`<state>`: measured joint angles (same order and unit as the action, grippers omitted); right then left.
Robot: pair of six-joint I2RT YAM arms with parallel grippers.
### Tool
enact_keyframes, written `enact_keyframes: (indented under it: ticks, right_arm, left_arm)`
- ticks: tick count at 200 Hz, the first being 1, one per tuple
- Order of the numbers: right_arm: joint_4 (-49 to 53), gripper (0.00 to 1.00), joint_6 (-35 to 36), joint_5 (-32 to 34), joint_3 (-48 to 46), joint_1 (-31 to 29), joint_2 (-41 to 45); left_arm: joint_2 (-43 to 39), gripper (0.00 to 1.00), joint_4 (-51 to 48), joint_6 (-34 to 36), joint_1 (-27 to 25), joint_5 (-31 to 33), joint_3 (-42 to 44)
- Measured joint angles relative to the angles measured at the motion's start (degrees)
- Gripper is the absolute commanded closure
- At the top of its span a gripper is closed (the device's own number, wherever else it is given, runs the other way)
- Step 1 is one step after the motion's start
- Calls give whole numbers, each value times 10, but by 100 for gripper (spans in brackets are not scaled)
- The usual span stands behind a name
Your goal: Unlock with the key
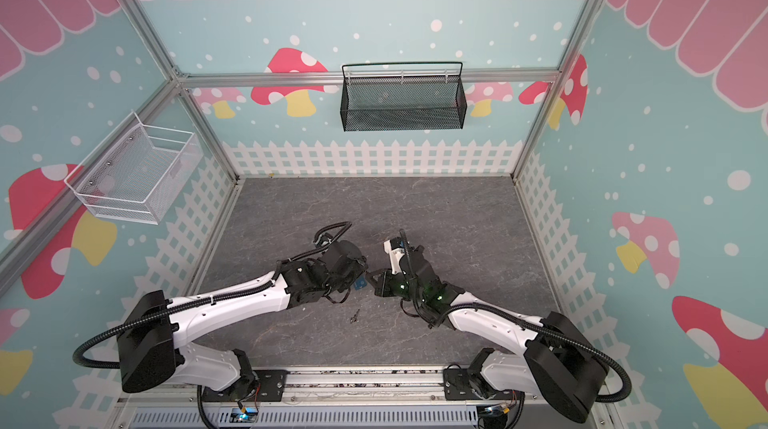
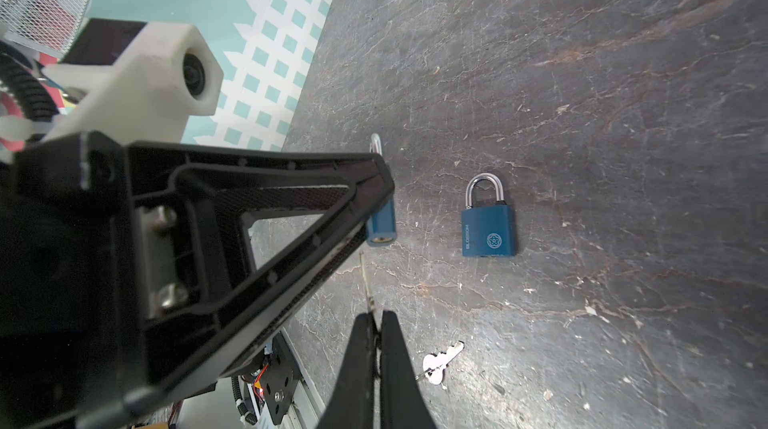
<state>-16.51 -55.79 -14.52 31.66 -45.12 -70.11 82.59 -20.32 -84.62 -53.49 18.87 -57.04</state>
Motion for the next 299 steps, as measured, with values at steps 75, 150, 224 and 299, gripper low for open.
enact_keyframes:
  ticks: [75, 150, 224, 299]
  right_arm:
    - [7, 100, 2, 0, 3, 0, -12]
    - [28, 100, 5, 10, 28, 0, -18]
    - [59, 100, 13, 21, 50, -3, -18]
    - [83, 100, -3, 20, 68, -3, -18]
  left_arm:
    - [-1, 100, 0, 0, 0, 2, 0]
    - [-11, 100, 0, 2, -3, 10, 0]
    - [-17, 100, 1, 12, -3, 14, 1]
    - [-4, 100, -27, 30, -17, 47, -21]
